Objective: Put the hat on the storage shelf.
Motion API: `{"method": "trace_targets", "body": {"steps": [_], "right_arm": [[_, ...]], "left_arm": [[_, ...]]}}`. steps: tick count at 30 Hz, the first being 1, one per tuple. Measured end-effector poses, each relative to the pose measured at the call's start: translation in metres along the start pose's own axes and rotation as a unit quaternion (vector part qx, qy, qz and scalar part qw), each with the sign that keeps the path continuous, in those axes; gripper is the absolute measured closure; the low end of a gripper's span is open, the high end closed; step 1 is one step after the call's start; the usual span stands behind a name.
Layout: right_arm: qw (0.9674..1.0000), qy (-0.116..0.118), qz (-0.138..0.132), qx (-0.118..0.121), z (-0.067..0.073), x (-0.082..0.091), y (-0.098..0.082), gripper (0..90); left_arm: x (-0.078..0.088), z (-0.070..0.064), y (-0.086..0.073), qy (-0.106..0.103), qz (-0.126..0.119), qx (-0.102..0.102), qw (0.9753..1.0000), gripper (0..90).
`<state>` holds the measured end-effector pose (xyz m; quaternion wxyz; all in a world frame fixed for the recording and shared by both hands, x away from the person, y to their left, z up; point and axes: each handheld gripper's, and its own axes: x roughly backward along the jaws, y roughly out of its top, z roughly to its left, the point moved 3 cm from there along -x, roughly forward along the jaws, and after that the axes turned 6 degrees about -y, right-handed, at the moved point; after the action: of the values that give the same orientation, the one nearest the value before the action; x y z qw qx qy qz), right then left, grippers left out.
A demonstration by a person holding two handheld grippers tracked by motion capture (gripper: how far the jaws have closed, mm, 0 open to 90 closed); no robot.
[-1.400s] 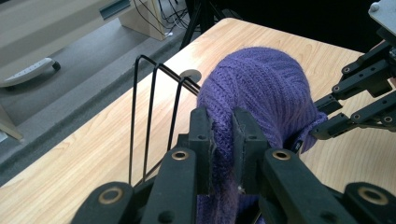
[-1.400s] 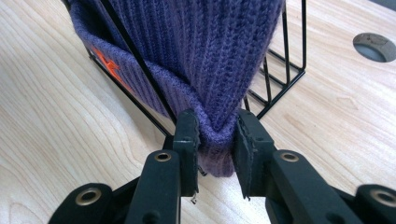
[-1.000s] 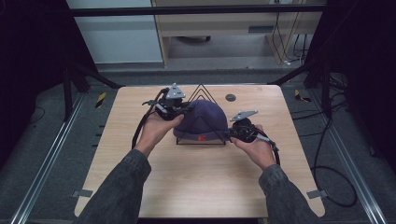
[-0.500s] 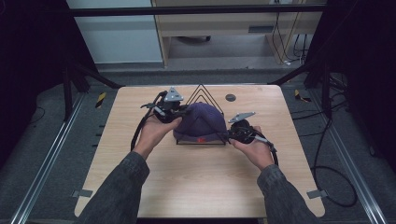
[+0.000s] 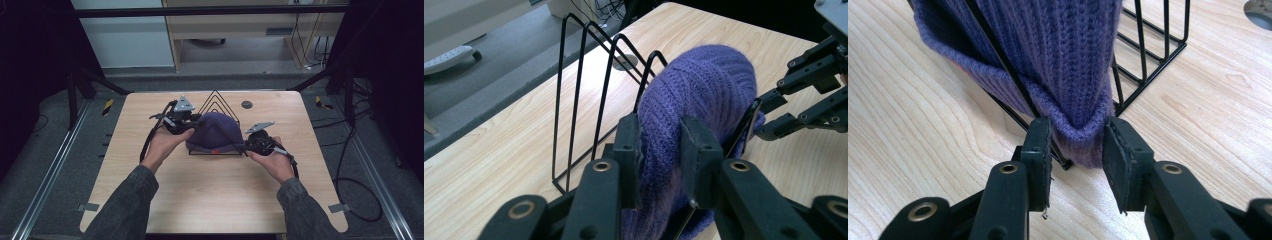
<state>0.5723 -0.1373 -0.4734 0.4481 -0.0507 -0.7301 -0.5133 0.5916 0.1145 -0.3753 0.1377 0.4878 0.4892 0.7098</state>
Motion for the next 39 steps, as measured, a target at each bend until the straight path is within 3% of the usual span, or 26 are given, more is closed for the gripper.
{"method": "trace_targets", "body": {"steps": [14,24,39], "right_arm": [[0.9999,-0.009,-0.008,0.004,-0.002,0.013,-0.004,65.0],[0.9996,-0.006,-0.026,0.010,0.003,0.028,-0.001,63.6],[0.9988,-0.001,-0.049,0.000,0.011,0.043,0.001,55.9]], "left_arm": [[0.017,-0.005,0.004,0.011,-0.011,-0.003,0.9999,63.6],[0.031,-0.011,0.001,0.038,-0.006,-0.005,0.9992,44.1],[0.037,-0.031,0.000,0.035,-0.007,-0.004,0.9994,21.9]]}}
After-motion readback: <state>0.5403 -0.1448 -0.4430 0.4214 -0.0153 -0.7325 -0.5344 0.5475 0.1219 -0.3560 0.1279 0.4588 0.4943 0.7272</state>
